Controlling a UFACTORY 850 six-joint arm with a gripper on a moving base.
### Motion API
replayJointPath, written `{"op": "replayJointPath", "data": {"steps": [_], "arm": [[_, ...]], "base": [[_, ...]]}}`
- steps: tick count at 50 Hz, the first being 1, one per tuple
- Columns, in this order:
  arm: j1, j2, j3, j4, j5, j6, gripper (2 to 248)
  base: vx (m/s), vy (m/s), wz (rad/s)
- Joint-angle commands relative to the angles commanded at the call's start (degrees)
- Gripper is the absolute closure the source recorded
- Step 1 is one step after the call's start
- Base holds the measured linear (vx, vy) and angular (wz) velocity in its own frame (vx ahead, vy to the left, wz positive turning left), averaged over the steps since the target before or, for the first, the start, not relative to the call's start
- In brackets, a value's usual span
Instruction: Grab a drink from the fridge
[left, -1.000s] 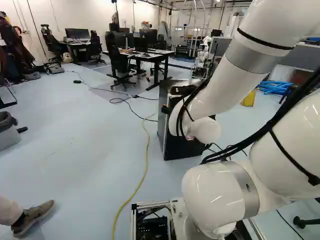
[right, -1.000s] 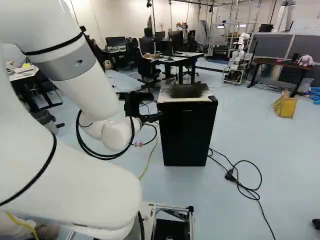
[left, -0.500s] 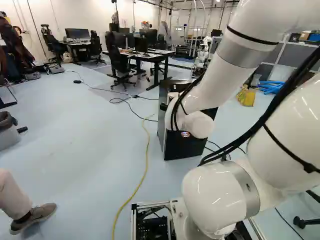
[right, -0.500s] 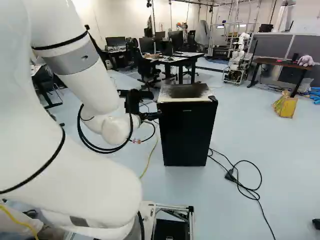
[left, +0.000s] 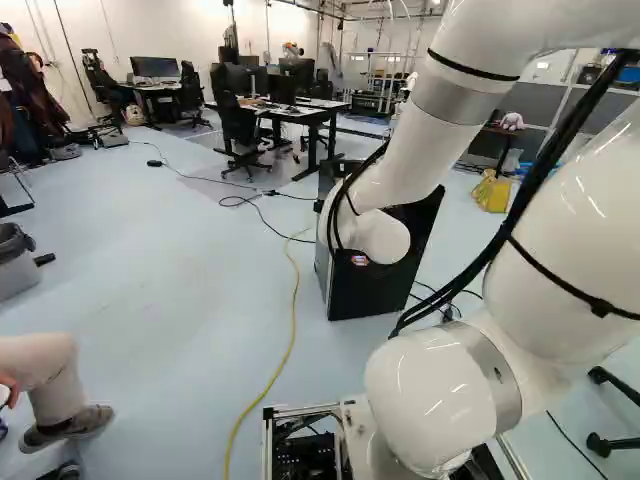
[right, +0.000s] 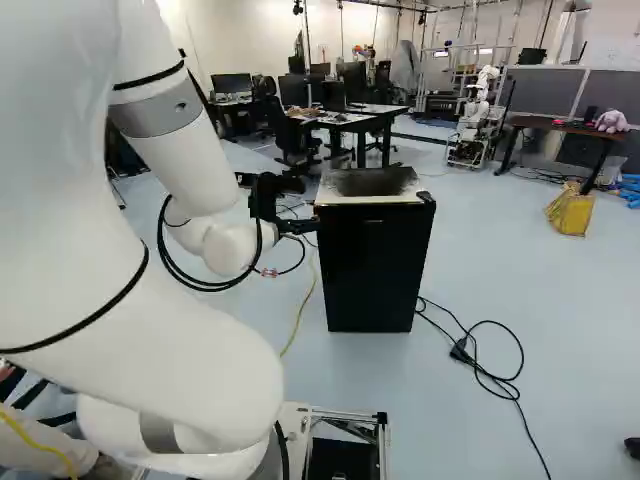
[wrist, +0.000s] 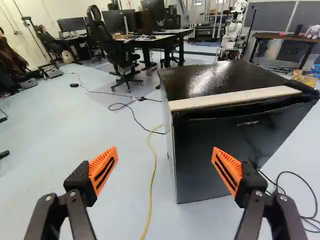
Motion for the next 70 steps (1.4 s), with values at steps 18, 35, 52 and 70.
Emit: {"op": "replayJointPath", "data": {"steps": [18,35,52,70], "arm": [[3.24,-3.05,-2.99,3.94,0.04,0.0,3],[6.15,-5.97,-5.95,7.67,1.14,0.0,3],[8.83,-9.89,-9.07,11.4,2.65,0.0,3],[10.35,-14.59,-11.38,15.0,4.5,0.0,3]], "base": [[0.0,0.0,0.0],[0.0,0.0,0.0],[0.0,0.0,0.0],[0.0,0.0,0.0]]}}
